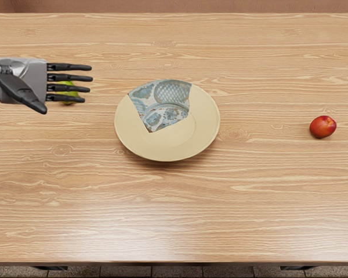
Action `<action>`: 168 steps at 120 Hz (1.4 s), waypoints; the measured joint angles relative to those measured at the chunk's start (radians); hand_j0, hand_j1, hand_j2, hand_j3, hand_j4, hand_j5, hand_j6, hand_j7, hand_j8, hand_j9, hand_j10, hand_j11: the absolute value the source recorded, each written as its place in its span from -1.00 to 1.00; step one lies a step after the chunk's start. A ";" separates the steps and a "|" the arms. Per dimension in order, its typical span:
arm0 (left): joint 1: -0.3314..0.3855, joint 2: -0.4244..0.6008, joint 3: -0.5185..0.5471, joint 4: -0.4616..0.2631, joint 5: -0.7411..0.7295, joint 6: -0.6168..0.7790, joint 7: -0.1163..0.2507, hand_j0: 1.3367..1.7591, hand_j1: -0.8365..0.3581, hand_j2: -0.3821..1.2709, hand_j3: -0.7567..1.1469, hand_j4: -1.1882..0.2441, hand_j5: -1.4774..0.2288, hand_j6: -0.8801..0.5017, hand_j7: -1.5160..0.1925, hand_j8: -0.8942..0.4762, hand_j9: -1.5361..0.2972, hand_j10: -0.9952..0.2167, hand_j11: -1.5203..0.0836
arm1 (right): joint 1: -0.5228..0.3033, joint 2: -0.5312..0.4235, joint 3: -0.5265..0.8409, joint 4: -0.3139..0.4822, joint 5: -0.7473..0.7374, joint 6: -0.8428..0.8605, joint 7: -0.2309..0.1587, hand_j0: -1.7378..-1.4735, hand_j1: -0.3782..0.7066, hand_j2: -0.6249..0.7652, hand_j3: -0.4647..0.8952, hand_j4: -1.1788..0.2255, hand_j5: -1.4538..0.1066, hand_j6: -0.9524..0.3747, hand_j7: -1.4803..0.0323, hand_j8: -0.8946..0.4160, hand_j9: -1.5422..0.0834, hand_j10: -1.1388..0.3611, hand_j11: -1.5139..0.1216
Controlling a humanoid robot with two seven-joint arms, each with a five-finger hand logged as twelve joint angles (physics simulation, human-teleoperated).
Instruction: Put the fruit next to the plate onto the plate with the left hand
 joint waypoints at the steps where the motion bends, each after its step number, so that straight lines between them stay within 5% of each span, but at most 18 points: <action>1: 0.000 0.000 0.000 -0.002 0.000 0.000 0.000 0.52 0.95 -0.54 -0.20 0.64 0.71 0.25 0.75 0.28 0.65 0.62 0.87 | 0.000 0.000 0.000 0.000 0.000 0.000 0.000 -0.40 -0.95 -0.10 -0.32 0.68 0.86 0.43 0.96 0.36 0.90 0.52 0.85; 33: -0.013 -0.002 -0.003 -0.024 0.014 0.000 0.000 0.52 0.95 -0.53 -0.20 0.64 0.71 0.25 0.75 0.28 0.65 0.62 0.87 | 0.003 0.000 -0.010 0.001 -0.008 0.000 0.000 -0.40 -0.95 -0.10 -0.32 0.68 0.86 0.43 0.96 0.36 0.90 0.52 0.85; 45: -0.068 -0.028 -0.016 -0.023 0.087 0.000 0.000 0.52 0.95 -0.53 -0.20 0.64 0.71 0.25 0.75 0.28 0.65 0.62 0.87 | 0.003 0.000 -0.012 0.001 -0.009 0.000 0.000 -0.40 -0.95 -0.10 -0.32 0.68 0.86 0.43 0.96 0.36 0.90 0.52 0.85; 100: -0.124 -0.218 -0.039 0.033 0.871 0.072 0.000 0.52 0.95 -0.53 -0.20 0.63 0.71 0.25 0.75 0.28 0.65 0.61 0.87 | 0.005 0.000 -0.012 0.001 -0.010 0.000 0.000 -0.40 -0.95 -0.10 -0.32 0.68 0.86 0.43 0.96 0.36 0.90 0.52 0.85; 168: -0.186 -0.473 0.054 0.314 1.369 0.252 0.000 0.52 0.94 -0.53 -0.21 0.62 0.70 0.23 0.74 0.26 0.64 0.60 0.86 | 0.008 0.000 -0.012 0.002 -0.009 0.000 0.000 -0.40 -0.95 -0.10 -0.32 0.68 0.86 0.43 0.96 0.36 0.90 0.52 0.85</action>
